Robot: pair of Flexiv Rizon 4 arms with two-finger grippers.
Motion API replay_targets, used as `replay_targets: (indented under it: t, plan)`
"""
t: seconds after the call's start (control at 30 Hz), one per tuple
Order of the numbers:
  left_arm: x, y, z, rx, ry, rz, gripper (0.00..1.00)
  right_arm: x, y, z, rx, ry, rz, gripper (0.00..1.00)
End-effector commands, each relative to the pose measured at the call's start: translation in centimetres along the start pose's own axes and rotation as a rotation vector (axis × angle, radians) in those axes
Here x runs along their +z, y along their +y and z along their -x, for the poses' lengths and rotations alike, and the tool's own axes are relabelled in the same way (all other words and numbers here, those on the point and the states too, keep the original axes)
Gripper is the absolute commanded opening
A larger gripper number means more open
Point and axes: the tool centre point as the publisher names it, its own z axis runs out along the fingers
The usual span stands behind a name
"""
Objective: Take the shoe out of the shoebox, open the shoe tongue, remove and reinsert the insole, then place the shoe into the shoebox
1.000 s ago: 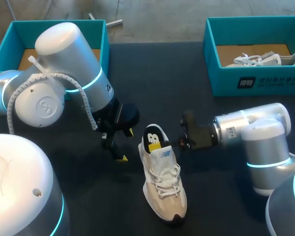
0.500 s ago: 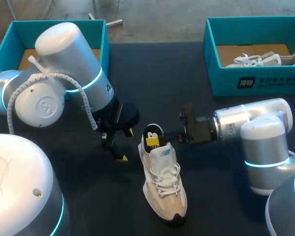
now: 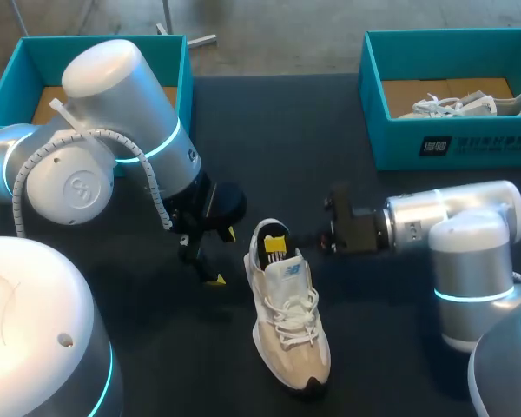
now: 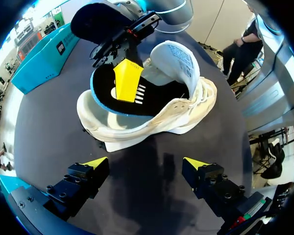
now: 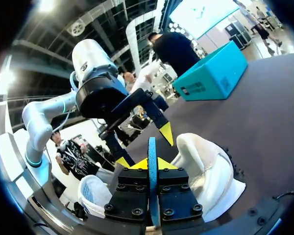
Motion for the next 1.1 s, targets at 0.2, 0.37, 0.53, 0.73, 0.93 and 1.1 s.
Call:
replay_targets:
  t: [0.2,0.37,0.53,0.73,0.93,1.1]
  plan:
    - [0.0,0.0,-0.1,-0.001,-0.001,0.002,1.00,0.9,-1.5,-0.1,0.054,-0.026,-0.045,0.00]
    - [0.0,0.0,-0.1,-0.001,-0.001,0.002,1.00,0.8,-1.6,-0.3,0.046,-0.025,-0.035,0.01]
    - [0.0,0.0,-0.1,-0.001,-0.001,0.002,1.00,0.6,-0.6,-1.0,-0.003,-0.046,-0.029,0.46]
    - [0.0,0.0,-0.1,-0.001,-0.001,0.002,1.00,0.0,0.3,-1.6,-0.060,-0.080,0.000,0.45]
    - [0.0,0.0,-0.1,-0.001,-0.001,0.002,1.00,-0.5,0.7,-1.5,-0.070,-0.104,0.013,0.38]
    - [0.0,0.0,-0.1,-0.001,-0.001,0.002,1.00,-0.4,0.7,-0.7,-0.058,-0.108,0.014,0.00]
